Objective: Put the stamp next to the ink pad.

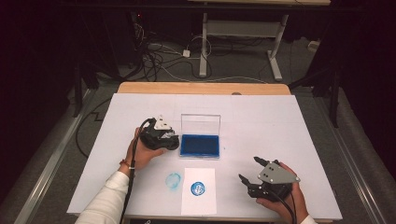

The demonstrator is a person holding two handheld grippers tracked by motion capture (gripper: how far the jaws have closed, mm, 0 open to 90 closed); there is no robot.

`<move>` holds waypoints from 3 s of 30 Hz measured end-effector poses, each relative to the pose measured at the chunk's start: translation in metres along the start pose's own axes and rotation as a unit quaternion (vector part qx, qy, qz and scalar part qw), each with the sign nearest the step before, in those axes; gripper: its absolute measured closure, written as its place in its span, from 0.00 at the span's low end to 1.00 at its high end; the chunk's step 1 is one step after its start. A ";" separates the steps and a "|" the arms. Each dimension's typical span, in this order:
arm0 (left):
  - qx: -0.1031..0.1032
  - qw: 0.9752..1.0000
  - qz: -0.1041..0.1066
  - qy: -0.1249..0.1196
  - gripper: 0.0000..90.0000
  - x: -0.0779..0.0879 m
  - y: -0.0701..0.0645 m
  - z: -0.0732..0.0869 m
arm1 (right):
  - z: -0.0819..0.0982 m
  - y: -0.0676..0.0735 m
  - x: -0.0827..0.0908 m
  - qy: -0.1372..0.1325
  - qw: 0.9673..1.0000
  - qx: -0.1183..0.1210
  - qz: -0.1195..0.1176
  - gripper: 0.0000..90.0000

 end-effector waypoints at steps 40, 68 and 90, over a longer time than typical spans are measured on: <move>0.006 0.998 -0.033 -0.056 0.22 0.019 -0.005 -0.007 | 0.001 0.001 -0.001 0.005 1.000 0.003 -0.005 0.29; -0.034 0.992 -0.027 -0.115 0.18 0.039 -0.029 -0.023 | 0.000 0.005 -0.001 0.003 1.000 0.005 -0.011 0.29; -0.077 0.988 -0.016 -0.133 0.18 0.058 -0.048 -0.030 | -0.001 0.005 0.000 -0.001 1.000 0.006 -0.009 0.29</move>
Point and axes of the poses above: each handheld gripper's, and its own axes: x roughly backward along the jaws, z roughly out of its underside, y roughly to its left, the point moved 1 cm from there along -x, roughly forward along the jaws, and after that the axes turned 13 degrees about -y, right-handed, at the moved point
